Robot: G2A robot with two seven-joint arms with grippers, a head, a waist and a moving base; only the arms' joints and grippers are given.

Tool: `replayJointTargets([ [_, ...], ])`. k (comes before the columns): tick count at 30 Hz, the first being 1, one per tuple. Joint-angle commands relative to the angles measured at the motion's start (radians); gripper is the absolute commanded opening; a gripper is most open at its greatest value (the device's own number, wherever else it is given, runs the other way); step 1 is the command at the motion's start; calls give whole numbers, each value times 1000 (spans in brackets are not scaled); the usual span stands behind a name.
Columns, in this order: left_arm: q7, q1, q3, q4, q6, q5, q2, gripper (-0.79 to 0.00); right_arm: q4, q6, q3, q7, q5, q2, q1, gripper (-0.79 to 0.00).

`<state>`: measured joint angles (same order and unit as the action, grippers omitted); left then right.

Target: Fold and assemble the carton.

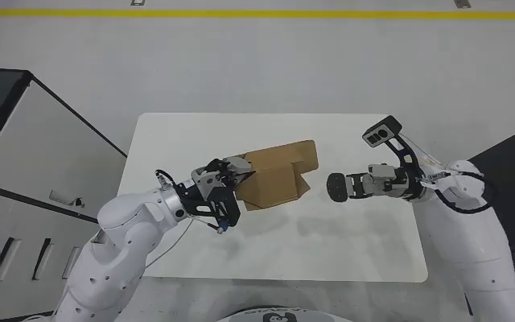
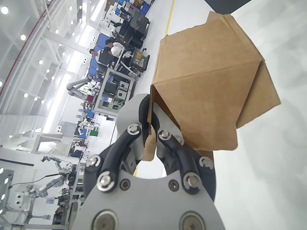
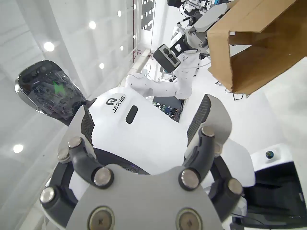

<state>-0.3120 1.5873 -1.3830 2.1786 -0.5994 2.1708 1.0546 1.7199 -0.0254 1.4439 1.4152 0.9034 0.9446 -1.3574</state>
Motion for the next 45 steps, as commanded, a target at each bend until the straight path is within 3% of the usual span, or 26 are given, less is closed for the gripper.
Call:
replayJointTargets([
  [1,1,0,2,-1,-2,2,-1,-785,-14,2,-12,-20,9,3,10,0],
  [28,0,-31,38,-15,-13,-22,-14,-785,-162,12,-197,-125,-25,46,147,0],
  [43,55,-56,65,-37,-49,-132,-14,-785,-81,-217,-198,-69,-198,46,142,0],
  [45,62,-57,69,-38,-55,-147,-14,-785,-75,-233,-196,-61,-212,45,139,-37],
])
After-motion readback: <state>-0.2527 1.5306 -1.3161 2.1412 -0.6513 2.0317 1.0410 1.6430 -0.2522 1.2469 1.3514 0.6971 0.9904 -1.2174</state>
